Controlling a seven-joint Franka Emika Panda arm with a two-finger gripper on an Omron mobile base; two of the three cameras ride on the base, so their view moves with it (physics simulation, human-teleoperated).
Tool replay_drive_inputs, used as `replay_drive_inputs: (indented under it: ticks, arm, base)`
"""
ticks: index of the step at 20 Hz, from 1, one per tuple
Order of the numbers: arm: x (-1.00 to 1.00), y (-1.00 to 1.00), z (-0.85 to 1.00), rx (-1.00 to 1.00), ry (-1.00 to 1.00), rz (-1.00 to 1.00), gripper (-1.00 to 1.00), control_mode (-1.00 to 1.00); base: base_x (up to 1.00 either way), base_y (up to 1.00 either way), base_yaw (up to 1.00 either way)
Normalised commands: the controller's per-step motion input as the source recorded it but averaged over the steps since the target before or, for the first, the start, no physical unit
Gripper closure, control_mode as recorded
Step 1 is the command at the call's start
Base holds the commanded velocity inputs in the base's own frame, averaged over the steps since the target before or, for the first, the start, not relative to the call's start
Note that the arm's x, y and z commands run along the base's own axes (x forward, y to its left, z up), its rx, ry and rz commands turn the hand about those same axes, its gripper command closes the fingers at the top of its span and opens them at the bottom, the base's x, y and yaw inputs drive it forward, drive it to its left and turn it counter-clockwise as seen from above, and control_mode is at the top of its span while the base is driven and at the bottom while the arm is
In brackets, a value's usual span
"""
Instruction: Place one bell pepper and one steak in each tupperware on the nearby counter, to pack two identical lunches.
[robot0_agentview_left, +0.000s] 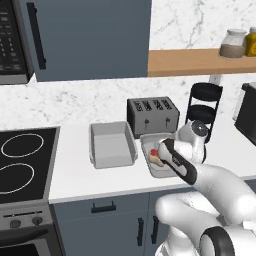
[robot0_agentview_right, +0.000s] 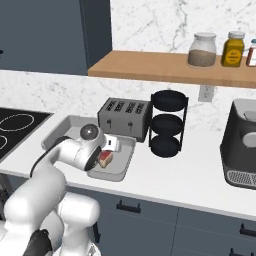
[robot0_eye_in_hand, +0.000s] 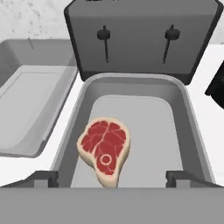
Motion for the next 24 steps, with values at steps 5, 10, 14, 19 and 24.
replay_drive_inputs:
  ticks: [5,10,14,19,24]
  arm:
    - [-0.77,-0.01,0.57,0.00,-0.03,-0.03,-1.00,-1.00]
    - [-0.22,0.00,0.13,0.00,0.00,-0.02,-1.00,-1.00]
    - [-0.55,0.00,0.30,0.03,0.00,0.06,-1.00,-1.00]
    - [-0.79,0.02,0.51,0.00,0.01,0.06,-1.00,-1.00]
    - [-0.89,0.24,0.29,-0.01,0.04,0.03,-1.00,-1.00]
  base:
    - [0.00,0.00,0.00]
    - [0.00,0.00,0.00]
    - [0.00,0.00,0.00]
    - [0.00,0.00,0.00]
    - [0.00,0.00,0.00]
